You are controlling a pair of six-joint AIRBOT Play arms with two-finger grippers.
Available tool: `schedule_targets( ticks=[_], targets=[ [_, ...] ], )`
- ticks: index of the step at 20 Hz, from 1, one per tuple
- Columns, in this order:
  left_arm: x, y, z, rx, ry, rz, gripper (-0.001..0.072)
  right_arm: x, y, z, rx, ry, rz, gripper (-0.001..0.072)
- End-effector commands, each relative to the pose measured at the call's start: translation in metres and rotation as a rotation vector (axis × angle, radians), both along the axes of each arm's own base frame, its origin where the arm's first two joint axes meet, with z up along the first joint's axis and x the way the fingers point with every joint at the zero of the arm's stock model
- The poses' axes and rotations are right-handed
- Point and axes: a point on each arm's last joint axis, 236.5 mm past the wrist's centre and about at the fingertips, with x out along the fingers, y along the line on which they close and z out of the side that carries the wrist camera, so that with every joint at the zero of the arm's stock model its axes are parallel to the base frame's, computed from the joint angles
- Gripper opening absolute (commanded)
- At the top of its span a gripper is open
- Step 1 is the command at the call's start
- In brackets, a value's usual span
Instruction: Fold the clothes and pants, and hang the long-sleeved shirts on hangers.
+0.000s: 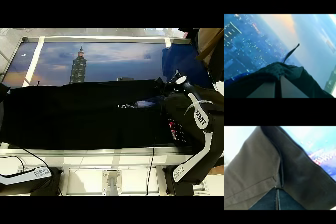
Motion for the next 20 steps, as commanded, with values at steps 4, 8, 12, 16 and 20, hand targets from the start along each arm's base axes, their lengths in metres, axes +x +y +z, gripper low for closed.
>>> schedule_targets(
  ticks=[4, 8, 12, 16, 20],
  targets=[
    [0.001, 0.005, 0.003, 0.016, -0.012, 0.015, 0.0019, 0.031, -0.005, 0.062, -0.037, -0.147, 0.021, 0.0006],
    [0.015, 0.005, 0.014, 0.124, -0.04, -0.014, 0.0017, 0.084, -0.026, 0.134, -0.079, -0.375, -0.063, 0.0005],
    [0.039, -0.009, 0.014, 0.173, -0.078, -0.021, 0.0017, 0.104, -0.029, 0.129, -0.06, -0.387, -0.085, 0.0005],
    [0.057, -0.01, -0.001, 0.197, -0.092, 0.004, 0.0017, 0.114, -0.037, 0.096, -0.032, -0.36, -0.156, 0.0005],
    [0.06, -0.01, -0.023, 0.161, -0.071, 0.021, 0.0019, 0.125, -0.044, 0.089, -0.005, -0.386, -0.217, 0.0007]
  ],
)
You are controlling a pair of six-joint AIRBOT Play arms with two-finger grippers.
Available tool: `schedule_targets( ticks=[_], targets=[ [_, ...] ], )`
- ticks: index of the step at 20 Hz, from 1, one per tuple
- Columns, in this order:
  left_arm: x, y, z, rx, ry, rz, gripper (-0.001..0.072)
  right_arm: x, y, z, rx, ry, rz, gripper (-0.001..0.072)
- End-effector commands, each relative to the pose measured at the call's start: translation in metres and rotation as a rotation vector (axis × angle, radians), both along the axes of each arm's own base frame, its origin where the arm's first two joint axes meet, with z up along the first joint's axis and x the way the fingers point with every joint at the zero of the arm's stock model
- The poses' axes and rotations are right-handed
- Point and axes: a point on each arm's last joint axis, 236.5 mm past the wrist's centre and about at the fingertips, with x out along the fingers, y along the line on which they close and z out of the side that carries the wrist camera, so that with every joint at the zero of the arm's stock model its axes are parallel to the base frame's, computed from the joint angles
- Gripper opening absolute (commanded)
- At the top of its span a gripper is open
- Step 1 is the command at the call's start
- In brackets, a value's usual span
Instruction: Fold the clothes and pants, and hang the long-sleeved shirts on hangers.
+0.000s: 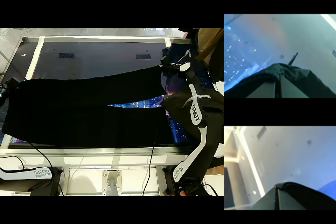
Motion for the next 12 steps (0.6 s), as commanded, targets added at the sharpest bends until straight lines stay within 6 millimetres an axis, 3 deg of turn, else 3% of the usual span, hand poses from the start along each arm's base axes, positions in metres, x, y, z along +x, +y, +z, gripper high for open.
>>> schedule_targets(
  ticks=[1, 2, 3, 4, 6, 8, 10, 12],
  targets=[
    [0.005, 0.001, -0.008, -0.002, -0.003, 0.017, 0.0052, 0.009, -0.004, -0.002, 0.034, -0.026, -0.041, 0.0096],
    [0.004, 0.001, -0.003, 0.001, -0.011, 0.015, 0.0295, 0.009, 0.0, 0.004, 0.057, -0.027, -0.032, 0.0373],
    [0.003, -0.002, 0.009, 0.005, -0.026, 0.007, 0.0628, 0.01, 0.003, 0.014, 0.061, -0.028, -0.007, 0.0445],
    [-0.001, -0.004, 0.025, 0.01, -0.043, -0.001, 0.0665, 0.008, 0.006, 0.027, 0.062, -0.025, 0.029, 0.0445],
    [-0.02, -0.002, 0.073, 0.029, -0.092, -0.007, 0.0661, -0.005, 0.006, 0.066, 0.007, -0.023, 0.145, 0.0445],
    [-0.059, 0.003, 0.118, 0.048, -0.106, -0.013, 0.0652, -0.043, -0.005, 0.108, -0.128, 0.016, 0.266, 0.0445],
    [-0.113, 0.006, 0.137, 0.017, -0.052, -0.014, 0.0651, -0.112, -0.019, 0.126, -0.304, 0.175, 0.396, 0.0446],
    [-0.176, 0.012, 0.122, -0.058, 0.076, 0.035, 0.0652, -0.193, -0.039, 0.132, -0.48, 0.392, 0.491, 0.0445]
  ],
)
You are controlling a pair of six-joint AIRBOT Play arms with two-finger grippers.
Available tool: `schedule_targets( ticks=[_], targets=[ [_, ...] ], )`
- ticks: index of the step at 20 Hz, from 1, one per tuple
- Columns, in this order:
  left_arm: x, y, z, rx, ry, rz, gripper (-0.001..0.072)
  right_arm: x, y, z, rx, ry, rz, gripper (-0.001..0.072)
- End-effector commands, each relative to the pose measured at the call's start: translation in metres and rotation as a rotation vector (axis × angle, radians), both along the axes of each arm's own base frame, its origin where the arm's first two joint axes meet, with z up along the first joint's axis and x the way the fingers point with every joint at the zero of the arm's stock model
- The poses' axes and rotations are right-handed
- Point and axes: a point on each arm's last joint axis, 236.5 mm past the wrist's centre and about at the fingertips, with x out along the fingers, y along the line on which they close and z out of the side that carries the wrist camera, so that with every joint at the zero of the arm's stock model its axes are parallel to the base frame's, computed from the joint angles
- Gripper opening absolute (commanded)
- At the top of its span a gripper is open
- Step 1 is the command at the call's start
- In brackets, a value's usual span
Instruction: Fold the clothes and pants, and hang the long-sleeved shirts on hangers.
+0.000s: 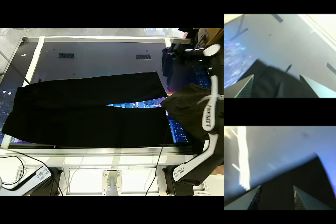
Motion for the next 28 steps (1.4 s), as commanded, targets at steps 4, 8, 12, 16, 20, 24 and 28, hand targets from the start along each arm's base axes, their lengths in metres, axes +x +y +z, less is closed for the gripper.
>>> schedule_targets(
  ticks=[4, 8, 12, 16, 20, 24, 28],
  targets=[
    [-0.189, 0.016, -0.062, -0.234, 0.323, 0.266, 0.0651, -0.218, -0.043, 0.016, -0.383, 0.344, 0.121, 0.0445],
    [-0.203, 0.012, -0.126, -0.413, 0.353, 0.325, 0.0651, -0.301, -0.044, -0.054, -0.23, 0.238, -0.264, 0.0445],
    [-0.202, 0.011, -0.157, -0.497, 0.388, 0.319, 0.0651, -0.316, 0.035, -0.118, 0.325, 0.213, -0.383, 0.0304],
    [-0.202, 0.022, -0.176, -0.519, 0.404, 0.338, 0.0651, -0.31, 0.071, -0.129, 0.487, 0.318, -0.23, 0.0541],
    [-0.208, 0.017, -0.216, -0.628, 0.472, 0.328, 0.0651, -0.327, 0.064, -0.148, 0.4, 0.398, -0.205, 0.055],
    [-0.222, 0.028, -0.231, -0.706, 0.426, 0.38, 0.065, -0.325, 0.056, -0.132, 0.33, 0.367, -0.176, 0.055],
    [-0.189, 0.043, -0.23, -0.809, 0.165, 0.34, 0.0649, -0.313, 0.043, -0.113, 0.27, 0.32, -0.169, 0.0549]
  ],
)
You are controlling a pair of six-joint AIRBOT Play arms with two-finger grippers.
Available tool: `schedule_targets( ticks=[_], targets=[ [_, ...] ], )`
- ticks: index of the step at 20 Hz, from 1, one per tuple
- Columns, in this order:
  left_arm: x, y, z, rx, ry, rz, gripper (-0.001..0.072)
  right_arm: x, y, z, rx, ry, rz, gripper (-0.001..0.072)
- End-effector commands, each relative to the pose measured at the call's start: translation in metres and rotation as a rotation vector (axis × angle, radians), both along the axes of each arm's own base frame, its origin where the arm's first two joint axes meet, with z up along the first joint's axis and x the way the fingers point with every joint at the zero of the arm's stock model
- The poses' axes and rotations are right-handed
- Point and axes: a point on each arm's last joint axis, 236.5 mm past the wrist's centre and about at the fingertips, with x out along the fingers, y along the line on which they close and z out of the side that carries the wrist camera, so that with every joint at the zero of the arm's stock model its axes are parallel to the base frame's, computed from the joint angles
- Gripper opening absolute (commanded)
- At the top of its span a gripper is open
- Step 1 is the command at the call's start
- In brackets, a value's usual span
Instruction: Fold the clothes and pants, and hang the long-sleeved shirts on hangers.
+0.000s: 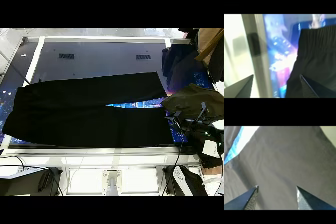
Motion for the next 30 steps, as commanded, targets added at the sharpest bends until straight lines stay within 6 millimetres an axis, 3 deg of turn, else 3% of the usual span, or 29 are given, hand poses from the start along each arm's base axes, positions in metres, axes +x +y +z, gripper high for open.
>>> schedule_targets(
  ticks=[1, 2, 4, 8, 10, 12, 13, 14, 15, 17, 18, 21, 23, 26, 28, 30],
  targets=[
    [0.038, 0.013, 0.005, -0.025, -0.236, 0.038, 0.0591, 0.006, -0.008, 0.014, -0.043, -0.028, 0.016, 0.055],
    [0.051, 0.01, 0.002, -0.036, -0.27, 0.019, 0.0547, 0.007, -0.008, 0.016, -0.045, -0.032, 0.016, 0.0549],
    [0.068, -0.003, -0.009, -0.077, -0.275, -0.019, 0.0547, 0.007, -0.006, 0.019, -0.038, -0.031, 0.025, 0.0549],
    [0.081, -0.009, -0.021, -0.074, -0.25, -0.049, 0.0541, -0.002, 0.003, 0.025, -0.012, -0.005, 0.073, 0.0549],
    [0.086, -0.008, -0.021, -0.052, -0.237, -0.063, 0.0473, -0.001, 0.003, 0.03, -0.016, -0.013, 0.078, 0.0549],
    [0.092, -0.009, -0.02, -0.041, -0.236, -0.083, 0.0468, 0.005, 0.0, 0.039, -0.03, -0.036, 0.078, 0.0549],
    [0.094, -0.011, -0.02, -0.042, -0.236, -0.092, 0.0388, 0.008, -0.002, 0.046, -0.039, -0.053, 0.078, 0.0549],
    [0.095, -0.013, -0.02, -0.042, -0.236, -0.097, 0.0128, 0.011, -0.004, 0.055, -0.057, -0.078, 0.078, 0.0549],
    [0.096, -0.014, -0.02, -0.038, -0.238, -0.109, 0.0014, 0.013, -0.007, 0.066, -0.091, -0.11, 0.079, 0.0549],
    [0.097, -0.018, -0.017, -0.047, -0.246, -0.127, 0.0018, 0.003, -0.023, 0.087, -0.233, -0.148, 0.089, 0.0548],
    [0.097, -0.018, -0.015, -0.045, -0.25, -0.129, 0.0018, -0.012, -0.034, 0.09, -0.328, -0.132, 0.087, 0.0548],
    [0.098, -0.017, -0.003, 0.004, -0.259, -0.162, 0.0018, -0.085, -0.068, 0.07, -0.491, 0.079, -0.068, 0.0548],
    [0.098, -0.016, 0.004, 0.023, -0.265, -0.168, 0.0018, -0.111, -0.054, 0.04, -0.396, 0.184, -0.116, 0.0543],
    [0.099, -0.015, 0.006, 0.03, -0.267, -0.169, 0.0018, -0.103, 0.007, -0.006, -0.013, 0.258, -0.046, 0.0548],
    [0.098, -0.015, 0.006, 0.029, -0.266, -0.169, 0.0018, -0.093, 0.0, -0.03, 0.03, 0.298, -0.09, 0.0549],
    [0.099, -0.015, 0.006, 0.029, -0.266, -0.17, 0.0018, -0.087, -0.01, -0.041, 0.017, 0.312, -0.118, 0.0548]
  ],
)
